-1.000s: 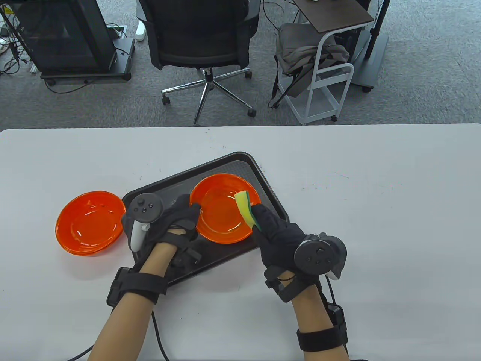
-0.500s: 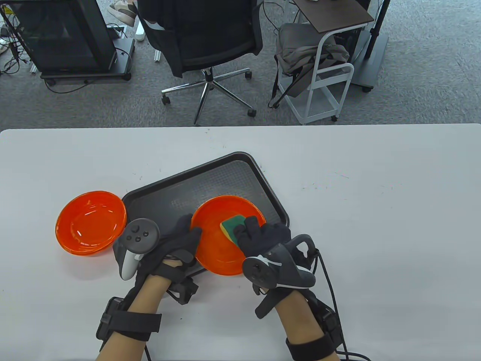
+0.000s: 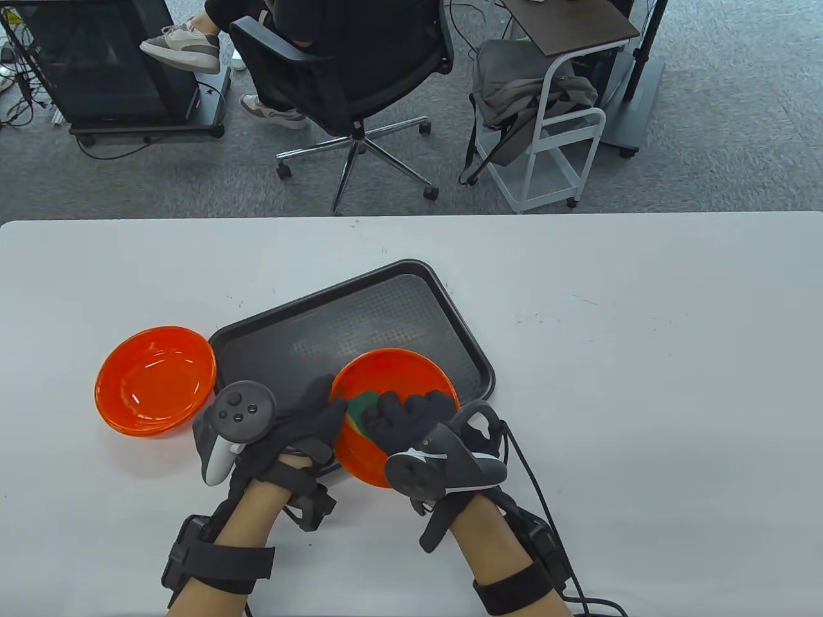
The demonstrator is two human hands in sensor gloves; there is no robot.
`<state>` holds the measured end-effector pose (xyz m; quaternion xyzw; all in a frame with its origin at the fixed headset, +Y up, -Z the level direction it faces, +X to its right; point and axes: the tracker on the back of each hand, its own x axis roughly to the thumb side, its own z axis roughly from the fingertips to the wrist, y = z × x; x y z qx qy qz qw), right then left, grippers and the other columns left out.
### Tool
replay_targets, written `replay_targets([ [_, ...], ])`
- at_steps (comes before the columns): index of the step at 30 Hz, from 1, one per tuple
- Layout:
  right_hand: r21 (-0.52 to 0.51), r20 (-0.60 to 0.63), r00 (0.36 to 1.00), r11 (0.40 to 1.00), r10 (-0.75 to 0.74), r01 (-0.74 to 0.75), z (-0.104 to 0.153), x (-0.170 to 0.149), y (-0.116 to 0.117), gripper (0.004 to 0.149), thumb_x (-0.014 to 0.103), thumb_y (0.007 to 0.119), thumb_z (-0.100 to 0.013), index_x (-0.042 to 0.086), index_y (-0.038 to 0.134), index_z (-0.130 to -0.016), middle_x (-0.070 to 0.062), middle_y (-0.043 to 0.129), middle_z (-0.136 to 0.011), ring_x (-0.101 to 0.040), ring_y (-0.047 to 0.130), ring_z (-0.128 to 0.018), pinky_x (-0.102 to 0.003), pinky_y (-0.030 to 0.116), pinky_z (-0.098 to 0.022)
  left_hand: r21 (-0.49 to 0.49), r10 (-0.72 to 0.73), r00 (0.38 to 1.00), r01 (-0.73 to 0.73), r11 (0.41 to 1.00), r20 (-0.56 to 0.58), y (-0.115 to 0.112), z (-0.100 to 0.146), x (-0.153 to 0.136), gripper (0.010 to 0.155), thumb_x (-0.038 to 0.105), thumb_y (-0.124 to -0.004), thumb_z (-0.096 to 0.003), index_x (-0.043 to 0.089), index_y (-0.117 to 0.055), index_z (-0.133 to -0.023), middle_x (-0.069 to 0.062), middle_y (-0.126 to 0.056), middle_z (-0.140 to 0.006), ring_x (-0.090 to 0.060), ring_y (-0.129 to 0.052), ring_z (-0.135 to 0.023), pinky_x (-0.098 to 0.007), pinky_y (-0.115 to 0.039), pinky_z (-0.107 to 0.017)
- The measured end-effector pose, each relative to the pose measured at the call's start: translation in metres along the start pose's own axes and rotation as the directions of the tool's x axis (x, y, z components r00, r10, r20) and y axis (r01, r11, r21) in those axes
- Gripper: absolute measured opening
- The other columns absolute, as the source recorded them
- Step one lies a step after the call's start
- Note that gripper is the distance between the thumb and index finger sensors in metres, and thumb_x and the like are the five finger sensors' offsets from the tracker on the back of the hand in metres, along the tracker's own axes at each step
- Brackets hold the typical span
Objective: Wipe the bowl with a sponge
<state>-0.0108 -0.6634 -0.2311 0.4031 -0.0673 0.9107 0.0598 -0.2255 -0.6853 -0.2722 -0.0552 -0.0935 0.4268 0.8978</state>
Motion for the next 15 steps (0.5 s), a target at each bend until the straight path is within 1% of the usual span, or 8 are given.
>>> replay_targets([
  [3, 0.054, 0.011, 1.000, 0.998, -0.022, 0.021, -0.001, 0.006, 0.000, 0.047, 0.027, 0.079, -0.055, 0.016, 0.064, -0.098, -0.021, 0.078, -0.100, -0.040, 0.084, -0.074, -0.065, 0.065, -0.055, 0.017, 0.012, 1.000, -0.012, 1.000, -0.012, 0.008, 0.000, -0.005, 0.057, 0.044, -0.075, -0.0543, 0.008, -0.067, -0.098, -0.009, -0.097, -0.047, -0.008, -0.100, -0.010, -0.035, -0.093, -0.018],
  [6, 0.114, -0.017, 0.999, 0.992, -0.049, 0.051, -0.002, 0.008, -0.001, 0.046, 0.026, 0.079, -0.055, 0.015, 0.064, -0.098, -0.023, 0.077, -0.100, -0.042, 0.081, -0.077, -0.066, 0.063, -0.057, 0.037, 0.024, 0.999, -0.023, 0.999, -0.023, 0.013, 0.001, -0.009, 0.057, 0.044, -0.075, -0.0543, 0.008, -0.067, -0.098, -0.010, -0.097, -0.047, -0.009, -0.100, -0.010, -0.035, -0.093, -0.018],
  [8, 0.135, -0.035, 0.999, 0.991, -0.018, 0.023, -0.001, 0.008, -0.002, 0.046, 0.025, 0.079, -0.055, 0.014, 0.065, -0.097, -0.024, 0.075, -0.100, -0.044, 0.078, -0.079, -0.067, 0.061, -0.058, 0.038, 0.020, 0.999, -0.019, 0.999, -0.026, 0.016, 0.001, -0.011, 0.057, 0.044, -0.075, -0.0543, 0.008, -0.067, -0.098, -0.010, -0.097, -0.047, -0.009, -0.101, -0.010, -0.035, -0.093, -0.018],
  [12, 0.201, -0.127, 0.987, 0.977, 0.099, -0.072, 0.000, 0.005, -0.004, 0.046, 0.024, 0.078, -0.055, 0.011, 0.064, -0.097, -0.025, 0.070, -0.103, -0.046, 0.072, -0.083, -0.067, 0.058, -0.059, 0.041, 0.016, 0.999, -0.014, 0.999, -0.030, 0.020, 0.002, -0.012, 0.056, 0.043, -0.075, -0.0541, 0.008, -0.068, -0.098, -0.010, -0.097, -0.046, -0.009, -0.100, -0.008, -0.035, -0.093, -0.017],
  [15, 0.190, -0.165, 0.976, 0.975, 0.143, -0.111, 0.001, 0.000, -0.004, 0.046, 0.024, 0.078, -0.055, 0.010, 0.064, -0.096, -0.025, 0.069, -0.104, -0.046, 0.072, -0.083, -0.067, 0.058, -0.059, 0.030, 0.007, 1.000, -0.007, 1.000, -0.025, 0.022, 0.002, -0.011, 0.056, 0.043, -0.076, -0.0540, 0.007, -0.069, -0.097, -0.011, -0.097, -0.045, -0.009, -0.100, -0.007, -0.035, -0.093, -0.017],
])
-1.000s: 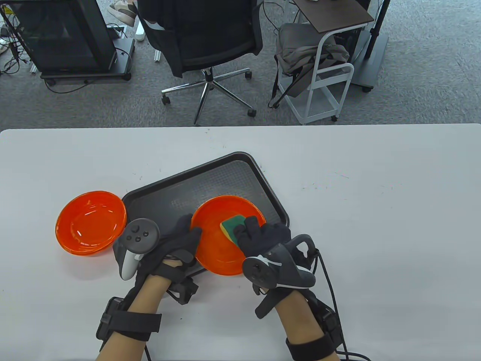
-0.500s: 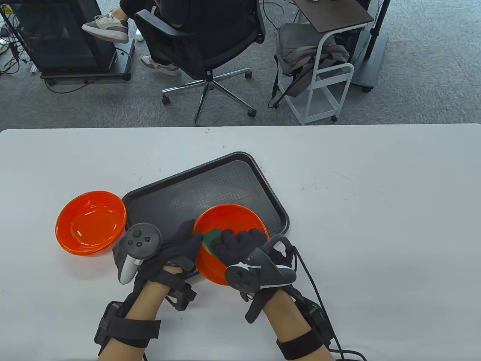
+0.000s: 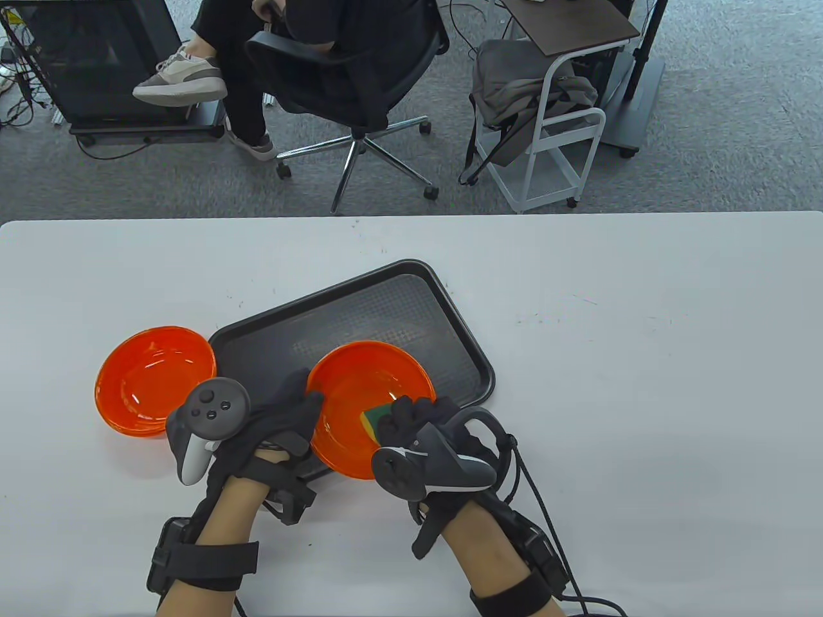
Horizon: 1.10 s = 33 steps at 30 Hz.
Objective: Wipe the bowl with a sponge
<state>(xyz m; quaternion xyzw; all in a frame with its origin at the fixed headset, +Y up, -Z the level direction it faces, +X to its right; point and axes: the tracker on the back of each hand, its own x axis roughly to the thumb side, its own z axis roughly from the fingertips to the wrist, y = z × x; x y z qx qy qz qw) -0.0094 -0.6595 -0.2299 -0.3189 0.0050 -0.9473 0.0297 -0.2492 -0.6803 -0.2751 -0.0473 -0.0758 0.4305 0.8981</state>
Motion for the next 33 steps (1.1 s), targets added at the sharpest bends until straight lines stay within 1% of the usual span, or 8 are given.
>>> replay_targets([
  [6, -0.062, -0.044, 0.997, 0.995, 0.069, -0.072, -0.002, -0.007, 0.005, 0.047, 0.025, 0.078, -0.055, 0.011, 0.063, -0.097, -0.024, 0.072, -0.103, -0.045, 0.075, -0.082, -0.066, 0.060, -0.058, -0.083, -0.017, 0.999, 0.021, 0.996, 0.043, -0.010, -0.001, 0.008, 0.057, 0.043, -0.076, -0.0539, 0.006, -0.070, -0.097, -0.011, -0.098, -0.044, -0.009, -0.100, -0.007, -0.035, -0.093, -0.017],
  [10, -0.151, 0.008, 0.998, 0.987, 0.056, -0.054, -0.002, -0.007, 0.005, 0.047, 0.027, 0.078, -0.055, 0.013, 0.063, -0.098, -0.023, 0.076, -0.100, -0.043, 0.079, -0.079, -0.066, 0.062, -0.057, -0.121, -0.002, 0.998, 0.010, 0.993, 0.060, -0.020, -0.001, 0.012, 0.057, 0.043, -0.075, -0.0542, 0.007, -0.068, -0.098, -0.011, -0.097, -0.045, -0.009, -0.101, -0.008, -0.035, -0.093, -0.017],
  [15, -0.188, 0.129, 0.989, 0.978, -0.067, 0.091, -0.002, -0.002, 0.005, 0.047, 0.027, 0.078, -0.055, 0.013, 0.063, -0.098, -0.022, 0.078, -0.099, -0.041, 0.082, -0.078, -0.066, 0.063, -0.057, -0.124, -0.036, 0.996, 0.046, 0.991, 0.078, -0.026, -0.001, 0.014, 0.057, 0.044, -0.075, -0.0544, 0.009, -0.068, -0.099, -0.011, -0.097, -0.046, -0.009, -0.101, -0.009, -0.036, -0.093, -0.018],
  [19, -0.184, 0.201, 0.966, 0.962, -0.164, 0.202, -0.001, 0.005, 0.006, 0.047, 0.027, 0.078, -0.055, 0.013, 0.063, -0.098, -0.023, 0.079, -0.098, -0.041, 0.083, -0.077, -0.066, 0.064, -0.056, -0.079, -0.043, 0.995, 0.050, 0.996, 0.087, -0.024, 0.000, 0.014, 0.057, 0.044, -0.075, -0.0544, 0.009, -0.068, -0.099, -0.011, -0.097, -0.047, -0.010, -0.101, -0.011, -0.036, -0.093, -0.019],
  [23, -0.122, 0.229, 0.945, 0.957, -0.232, 0.264, -0.001, 0.011, 0.004, 0.047, 0.027, 0.078, -0.055, 0.013, 0.063, -0.098, -0.023, 0.079, -0.098, -0.042, 0.082, -0.077, -0.066, 0.063, -0.057, -0.036, -0.049, 0.995, 0.053, 0.998, 0.085, -0.019, 0.001, 0.013, 0.057, 0.044, -0.075, -0.0544, 0.009, -0.068, -0.099, -0.011, -0.097, -0.047, -0.010, -0.101, -0.011, -0.036, -0.093, -0.019],
  [26, -0.010, 0.214, 0.916, 0.937, -0.338, 0.348, -0.002, 0.014, 0.006, 0.047, 0.026, 0.078, -0.055, 0.011, 0.064, -0.097, -0.025, 0.078, -0.098, -0.044, 0.079, -0.078, -0.068, 0.061, -0.058, -0.005, -0.066, 0.994, 0.066, 0.998, 0.086, -0.014, 0.001, 0.011, 0.057, 0.043, -0.075, -0.0543, 0.010, -0.068, -0.099, -0.012, -0.097, -0.048, -0.012, -0.100, -0.011, -0.038, -0.092, -0.021],
  [30, 0.100, 0.095, 0.975, 0.977, -0.199, 0.189, -0.001, 0.017, 0.004, 0.046, 0.025, 0.078, -0.055, 0.010, 0.065, -0.096, -0.025, 0.076, -0.099, -0.046, 0.075, -0.081, -0.068, 0.059, -0.059, 0.036, -0.074, 0.995, 0.071, 0.997, 0.069, -0.005, 0.001, 0.006, 0.056, 0.043, -0.075, -0.0541, 0.010, -0.068, -0.099, -0.012, -0.096, -0.048, -0.012, -0.100, -0.011, -0.038, -0.092, -0.022],
  [33, 0.127, 0.002, 0.994, 0.986, -0.112, 0.111, 0.000, 0.015, 0.001, 0.046, 0.024, 0.077, -0.055, 0.008, 0.064, -0.096, -0.026, 0.074, -0.100, -0.048, 0.073, -0.081, -0.068, 0.057, -0.059, 0.032, -0.066, 0.996, 0.064, 0.997, 0.059, -0.001, 0.001, 0.005, 0.056, 0.042, -0.076, -0.0538, 0.008, -0.069, -0.098, -0.012, -0.097, -0.046, -0.011, -0.100, -0.008, -0.038, -0.092, -0.020],
])
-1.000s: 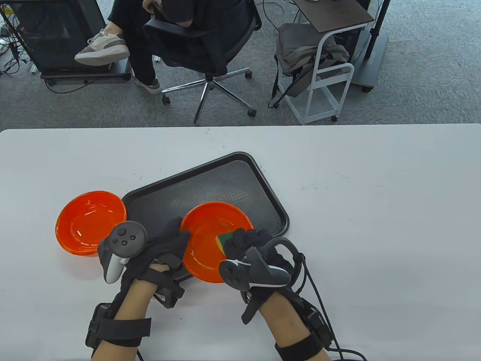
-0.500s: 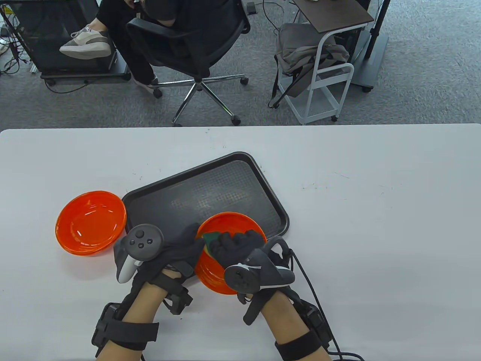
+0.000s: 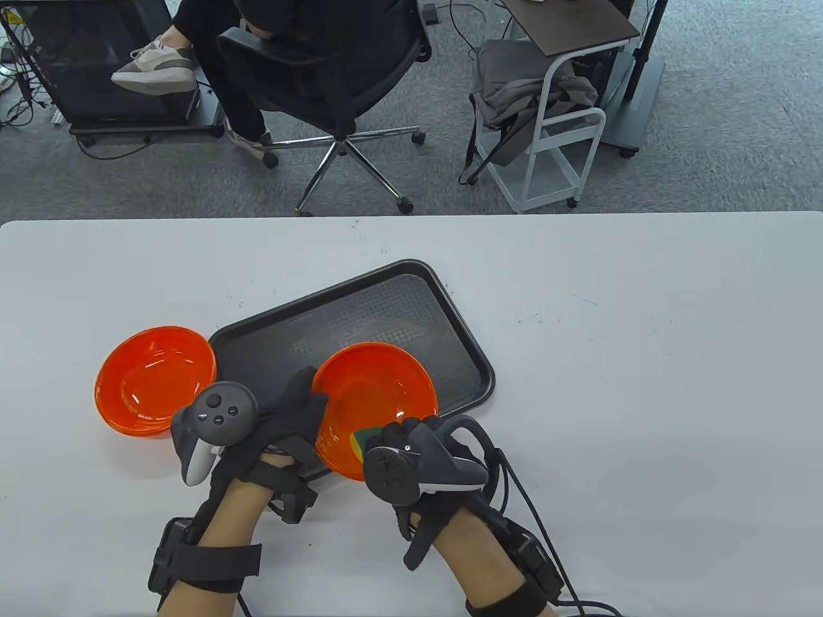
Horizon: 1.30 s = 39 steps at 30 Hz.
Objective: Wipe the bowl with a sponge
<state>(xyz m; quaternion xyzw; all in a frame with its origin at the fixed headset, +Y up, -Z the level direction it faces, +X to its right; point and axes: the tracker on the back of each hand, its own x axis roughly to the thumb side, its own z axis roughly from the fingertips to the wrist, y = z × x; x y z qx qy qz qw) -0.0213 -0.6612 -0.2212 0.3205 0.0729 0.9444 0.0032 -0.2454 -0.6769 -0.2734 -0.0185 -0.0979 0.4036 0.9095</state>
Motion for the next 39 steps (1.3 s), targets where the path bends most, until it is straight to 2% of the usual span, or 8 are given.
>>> replay_targets([
  [7, -0.001, -0.156, 0.974, 0.986, 0.164, -0.166, 0.000, -0.008, -0.002, 0.046, 0.024, 0.077, -0.055, 0.007, 0.064, -0.096, -0.027, 0.069, -0.102, -0.048, 0.069, -0.083, -0.068, 0.056, -0.060, -0.060, -0.012, 1.000, 0.013, 0.998, 0.017, -0.002, 0.000, 0.006, 0.055, 0.041, -0.077, -0.0531, 0.007, -0.072, -0.096, -0.011, -0.098, -0.042, -0.009, -0.100, -0.005, -0.036, -0.093, -0.018],
  [12, -0.089, -0.198, 0.951, 0.962, 0.238, -0.259, -0.002, -0.012, -0.002, 0.046, 0.026, 0.079, -0.054, 0.011, 0.065, -0.096, -0.022, 0.074, -0.101, -0.044, 0.075, -0.081, -0.066, 0.060, -0.058, -0.086, 0.001, 0.999, 0.003, 0.996, 0.037, -0.007, 0.000, 0.010, 0.055, 0.041, -0.077, -0.0530, 0.007, -0.072, -0.096, -0.011, -0.098, -0.041, -0.010, -0.100, -0.004, -0.036, -0.094, -0.018],
  [14, -0.159, -0.203, 0.949, 0.948, 0.243, -0.276, -0.002, -0.012, -0.003, 0.046, 0.027, 0.079, -0.055, 0.012, 0.065, -0.096, -0.022, 0.078, -0.099, -0.042, 0.080, -0.078, -0.065, 0.062, -0.057, -0.108, 0.011, 0.999, -0.006, 0.994, 0.045, -0.010, 0.000, 0.011, 0.055, 0.041, -0.077, -0.0532, 0.007, -0.072, -0.096, -0.011, -0.098, -0.042, -0.010, -0.100, -0.004, -0.036, -0.094, -0.018],
  [20, -0.333, -0.132, 0.972, 0.915, 0.193, -0.227, -0.003, -0.009, -0.002, 0.048, 0.031, 0.078, -0.055, 0.009, 0.064, -0.096, -0.023, 0.086, -0.090, -0.038, 0.089, -0.070, -0.062, 0.068, -0.053, -0.141, 0.069, 0.994, -0.057, 0.988, 0.081, -0.017, -0.001, 0.016, 0.056, 0.041, -0.077, -0.0534, 0.009, -0.071, -0.098, -0.011, -0.098, -0.043, -0.010, -0.100, -0.005, -0.036, -0.094, -0.019],
  [25, -0.416, 0.008, 0.999, 0.909, 0.041, -0.034, -0.004, -0.003, 0.001, 0.049, 0.032, 0.078, -0.055, 0.006, 0.064, -0.095, -0.024, 0.088, -0.087, -0.038, 0.091, -0.067, -0.062, 0.069, -0.052, -0.102, 0.041, 0.994, -0.031, 0.994, 0.097, -0.022, 0.000, 0.016, 0.055, 0.042, -0.077, -0.0534, 0.011, -0.071, -0.099, -0.010, -0.098, -0.043, -0.009, -0.100, -0.006, -0.036, -0.094, -0.019],
  [31, -0.394, 0.179, 0.983, 0.914, -0.029, 0.099, -0.003, 0.005, 0.002, 0.049, 0.031, 0.078, -0.055, 0.006, 0.063, -0.095, -0.023, 0.087, -0.088, -0.038, 0.090, -0.068, -0.062, 0.068, -0.053, -0.039, 0.055, 0.995, -0.052, 0.998, 0.082, -0.016, 0.001, 0.012, 0.055, 0.042, -0.076, -0.0537, 0.011, -0.070, -0.099, -0.010, -0.098, -0.044, -0.010, -0.101, -0.007, -0.036, -0.094, -0.020],
  [36, -0.302, 0.224, 0.973, 0.946, -0.049, 0.117, -0.004, 0.013, 0.003, 0.049, 0.030, 0.077, -0.055, 0.010, 0.062, -0.097, -0.022, 0.084, -0.092, -0.039, 0.086, -0.073, -0.065, 0.065, -0.055, 0.013, 0.035, 0.998, -0.036, 0.999, 0.046, -0.006, 0.000, 0.005, 0.055, 0.042, -0.076, -0.0536, 0.011, -0.070, -0.099, -0.010, -0.098, -0.045, -0.010, -0.101, -0.008, -0.036, -0.094, -0.021],
  [39, -0.246, 0.207, 0.978, 0.967, -0.013, 0.065, -0.003, 0.017, 0.001, 0.048, 0.029, 0.076, -0.056, 0.012, 0.062, -0.098, -0.022, 0.082, -0.096, -0.042, 0.081, -0.078, -0.067, 0.062, -0.058, 0.049, 0.045, 0.999, -0.046, 0.998, 0.021, 0.003, 0.000, -0.002, 0.055, 0.042, -0.076, -0.0535, 0.011, -0.070, -0.099, -0.010, -0.098, -0.046, -0.010, -0.101, -0.008, -0.036, -0.093, -0.021],
])
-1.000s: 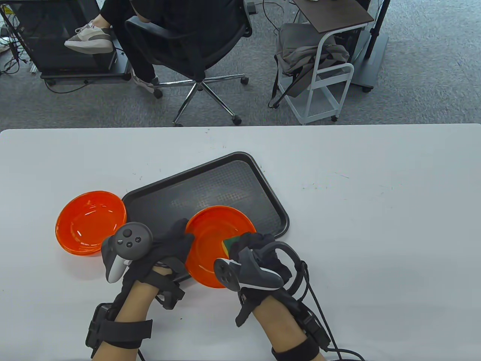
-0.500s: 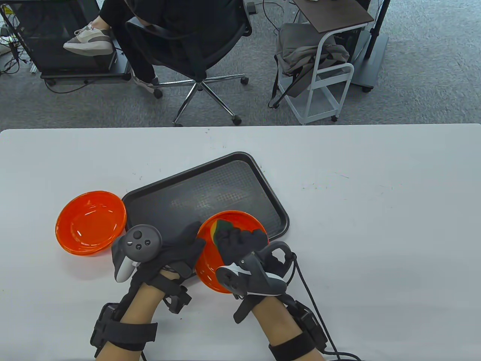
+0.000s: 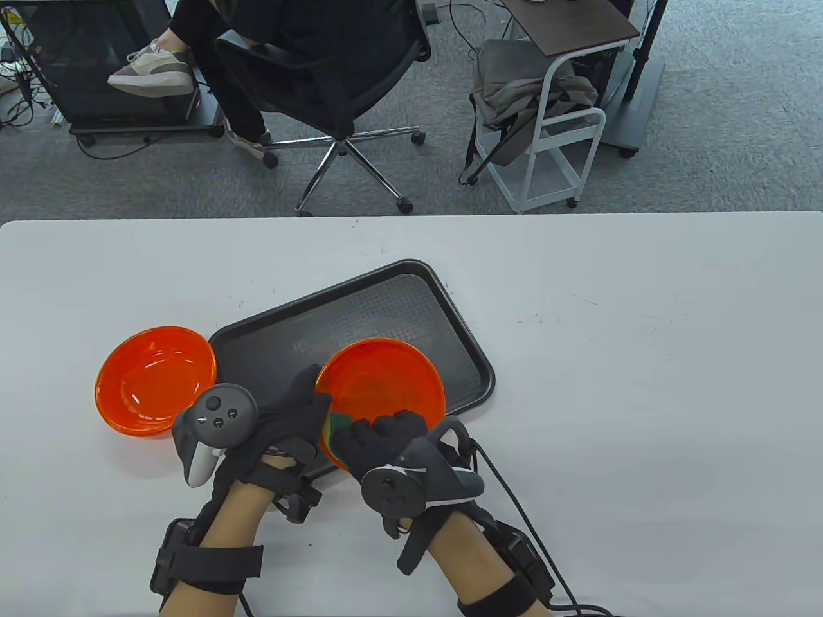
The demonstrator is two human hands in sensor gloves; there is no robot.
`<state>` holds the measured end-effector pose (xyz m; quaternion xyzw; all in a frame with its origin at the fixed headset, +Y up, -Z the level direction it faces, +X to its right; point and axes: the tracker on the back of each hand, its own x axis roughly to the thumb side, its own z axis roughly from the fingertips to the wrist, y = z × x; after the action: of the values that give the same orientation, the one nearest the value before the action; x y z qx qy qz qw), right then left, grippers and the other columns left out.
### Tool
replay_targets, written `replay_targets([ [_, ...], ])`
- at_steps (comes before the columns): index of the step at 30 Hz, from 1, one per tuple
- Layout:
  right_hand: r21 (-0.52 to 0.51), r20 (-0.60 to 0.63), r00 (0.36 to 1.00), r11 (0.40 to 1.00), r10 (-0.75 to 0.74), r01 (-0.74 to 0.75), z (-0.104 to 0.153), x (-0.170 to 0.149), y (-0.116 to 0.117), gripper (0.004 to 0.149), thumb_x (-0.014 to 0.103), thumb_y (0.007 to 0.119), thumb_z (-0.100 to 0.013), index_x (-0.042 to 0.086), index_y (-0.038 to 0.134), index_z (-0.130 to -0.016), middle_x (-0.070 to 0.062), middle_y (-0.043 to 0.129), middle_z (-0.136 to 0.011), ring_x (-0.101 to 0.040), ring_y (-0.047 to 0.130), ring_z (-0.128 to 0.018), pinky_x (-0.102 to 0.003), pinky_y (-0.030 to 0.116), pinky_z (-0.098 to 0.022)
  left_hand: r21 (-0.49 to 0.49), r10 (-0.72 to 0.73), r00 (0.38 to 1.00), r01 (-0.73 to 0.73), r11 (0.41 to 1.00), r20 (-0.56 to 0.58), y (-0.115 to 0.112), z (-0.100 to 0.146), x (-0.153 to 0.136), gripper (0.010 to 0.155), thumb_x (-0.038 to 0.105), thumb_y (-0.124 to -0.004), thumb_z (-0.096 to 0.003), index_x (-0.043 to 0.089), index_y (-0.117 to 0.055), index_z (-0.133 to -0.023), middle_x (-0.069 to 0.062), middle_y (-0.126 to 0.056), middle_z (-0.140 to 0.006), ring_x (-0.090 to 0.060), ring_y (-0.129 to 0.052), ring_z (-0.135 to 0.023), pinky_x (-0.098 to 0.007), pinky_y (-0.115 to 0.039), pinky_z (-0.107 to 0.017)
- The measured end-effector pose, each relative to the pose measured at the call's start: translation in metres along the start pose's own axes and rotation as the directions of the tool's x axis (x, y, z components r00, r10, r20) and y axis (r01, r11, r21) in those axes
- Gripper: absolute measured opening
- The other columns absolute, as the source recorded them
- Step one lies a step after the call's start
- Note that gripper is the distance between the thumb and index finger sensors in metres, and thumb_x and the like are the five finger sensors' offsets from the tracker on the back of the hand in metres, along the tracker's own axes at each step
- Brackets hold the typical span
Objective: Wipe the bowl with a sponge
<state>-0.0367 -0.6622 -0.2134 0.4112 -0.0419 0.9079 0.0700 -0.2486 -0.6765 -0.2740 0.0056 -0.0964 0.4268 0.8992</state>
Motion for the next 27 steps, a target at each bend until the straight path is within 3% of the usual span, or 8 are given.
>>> replay_targets([
  [10, 0.098, -0.132, 0.970, 0.977, 0.203, -0.191, 0.007, -0.004, -0.016, 0.046, 0.027, 0.077, -0.055, 0.017, 0.064, -0.098, -0.021, 0.071, -0.104, -0.046, 0.068, -0.089, -0.071, 0.053, -0.062, 0.046, 0.046, 0.997, -0.043, 0.998, -0.064, 0.020, -0.001, -0.015, 0.056, 0.042, -0.076, -0.0534, 0.009, -0.068, -0.098, -0.010, -0.097, -0.045, -0.009, -0.100, -0.008, -0.036, -0.093, -0.021],
  [19, -0.140, -0.266, 0.945, 0.962, 0.191, -0.234, 0.029, -0.033, -0.039, 0.046, 0.028, 0.078, -0.055, 0.017, 0.065, -0.097, -0.019, 0.078, -0.101, -0.043, 0.076, -0.084, -0.070, 0.058, -0.060, 0.074, 0.183, 0.977, -0.176, 0.982, -0.107, 0.029, 0.001, -0.029, 0.056, 0.041, -0.076, -0.0536, 0.008, -0.067, -0.098, -0.010, -0.097, -0.046, -0.009, -0.100, -0.009, -0.036, -0.093, -0.022],
  [27, -0.397, -0.303, 0.948, 0.892, 0.092, -0.214, 0.052, -0.056, -0.053, 0.047, 0.029, 0.078, -0.055, 0.016, 0.065, -0.097, -0.020, 0.083, -0.096, -0.040, 0.085, -0.075, -0.068, 0.063, -0.057, 0.080, 0.270, 0.955, -0.261, 0.962, -0.127, 0.034, 0.001, -0.039, 0.057, 0.042, -0.074, -0.0535, 0.008, -0.066, -0.098, -0.008, -0.096, -0.046, -0.006, -0.097, -0.008, -0.036, -0.093, -0.024],
])
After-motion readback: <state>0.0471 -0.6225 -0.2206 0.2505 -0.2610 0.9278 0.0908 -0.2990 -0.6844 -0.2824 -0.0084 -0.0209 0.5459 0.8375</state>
